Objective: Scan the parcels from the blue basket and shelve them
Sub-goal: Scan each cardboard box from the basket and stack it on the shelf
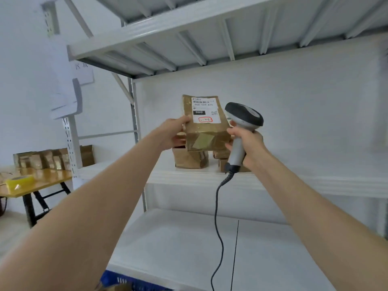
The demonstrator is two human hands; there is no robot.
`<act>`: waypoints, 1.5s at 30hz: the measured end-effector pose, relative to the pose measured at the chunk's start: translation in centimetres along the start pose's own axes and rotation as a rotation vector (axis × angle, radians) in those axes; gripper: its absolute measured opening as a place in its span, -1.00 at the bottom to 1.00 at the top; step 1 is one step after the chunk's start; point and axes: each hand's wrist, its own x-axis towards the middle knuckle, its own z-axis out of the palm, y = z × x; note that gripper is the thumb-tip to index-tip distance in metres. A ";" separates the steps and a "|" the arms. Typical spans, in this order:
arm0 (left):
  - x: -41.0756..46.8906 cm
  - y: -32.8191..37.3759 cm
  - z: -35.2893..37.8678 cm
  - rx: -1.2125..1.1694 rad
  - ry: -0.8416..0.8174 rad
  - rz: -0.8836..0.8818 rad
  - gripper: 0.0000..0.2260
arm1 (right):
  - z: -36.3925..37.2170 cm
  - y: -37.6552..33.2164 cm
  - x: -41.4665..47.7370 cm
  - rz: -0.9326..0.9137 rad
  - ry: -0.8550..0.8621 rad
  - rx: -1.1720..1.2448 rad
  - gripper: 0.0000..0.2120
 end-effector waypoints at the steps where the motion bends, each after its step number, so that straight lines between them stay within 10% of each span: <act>1: 0.7 0.8 1.0 -0.011 -0.029 0.017 -0.75 | -0.1 -1.2 0.8 -0.018 0.024 -0.009 -0.64; 18: 10.2 -2.2 11.4 0.165 -0.006 0.127 -0.84 | -4.3 -3.7 10.3 -0.022 0.184 -0.267 -0.57; 28: 5.9 -4.8 9.5 0.430 0.129 0.236 -0.42 | -3.8 -0.8 6.8 -0.043 0.243 -0.403 -0.73; 45: -9.9 -28.3 -4.7 1.116 0.053 -0.080 -0.35 | -2.6 25.3 -7.9 0.538 0.035 -0.486 -0.90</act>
